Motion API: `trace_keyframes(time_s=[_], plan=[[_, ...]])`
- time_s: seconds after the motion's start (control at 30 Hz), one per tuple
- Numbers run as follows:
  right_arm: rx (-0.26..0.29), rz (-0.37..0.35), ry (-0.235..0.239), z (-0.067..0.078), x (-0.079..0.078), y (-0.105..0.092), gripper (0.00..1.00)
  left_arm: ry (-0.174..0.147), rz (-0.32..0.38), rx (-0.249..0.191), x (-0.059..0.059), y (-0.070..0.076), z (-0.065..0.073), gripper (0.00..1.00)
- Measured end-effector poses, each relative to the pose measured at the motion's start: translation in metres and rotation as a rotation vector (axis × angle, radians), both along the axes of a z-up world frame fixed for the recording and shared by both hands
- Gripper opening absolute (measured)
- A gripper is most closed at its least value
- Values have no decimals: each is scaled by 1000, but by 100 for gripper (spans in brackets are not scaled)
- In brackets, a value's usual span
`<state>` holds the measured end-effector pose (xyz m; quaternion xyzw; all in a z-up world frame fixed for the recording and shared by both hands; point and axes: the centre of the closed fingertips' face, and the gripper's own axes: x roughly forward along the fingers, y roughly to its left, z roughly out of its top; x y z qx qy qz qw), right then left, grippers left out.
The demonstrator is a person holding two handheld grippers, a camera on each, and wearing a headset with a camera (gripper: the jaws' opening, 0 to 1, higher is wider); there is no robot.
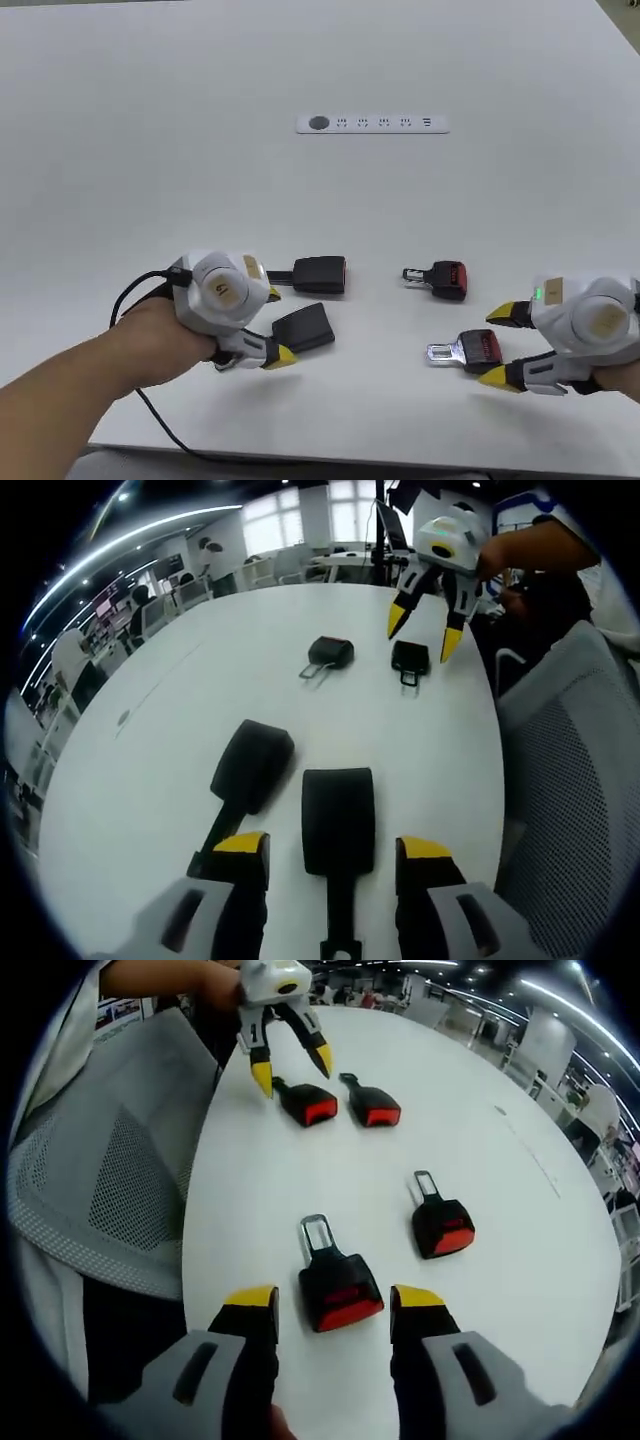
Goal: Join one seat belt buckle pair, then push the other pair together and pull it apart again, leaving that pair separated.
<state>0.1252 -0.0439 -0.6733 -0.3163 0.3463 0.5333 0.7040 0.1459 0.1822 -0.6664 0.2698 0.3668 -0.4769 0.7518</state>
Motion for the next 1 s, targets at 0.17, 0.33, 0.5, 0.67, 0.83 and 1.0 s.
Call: trace_keyframes(time_s=[0.17, 0.33, 0.5, 0.67, 0.83, 1.0], plan=[[-15, 18, 11, -3, -1, -1, 43, 16, -31, -8, -4, -7, -3, 45], [-26, 34, 23, -7, 1, -2, 42, 35, -60, 14, -6, -4, -14, 43], [-37, 60, 33, -10, 1, -1, 39, 30, -87, 46, -6, -3, -18, 44], [-48, 83, 36, -12, 2, 1, 38, 60, -134, 72, -13, -5, -22, 41], [-41, 75, 48, -13, 5, 0, 34, 58, -143, 84, -10, -5, -25, 38], [-66, 93, 62, -16, -1, -2, 33, 58, -169, 90, -12, -8, -24, 36]])
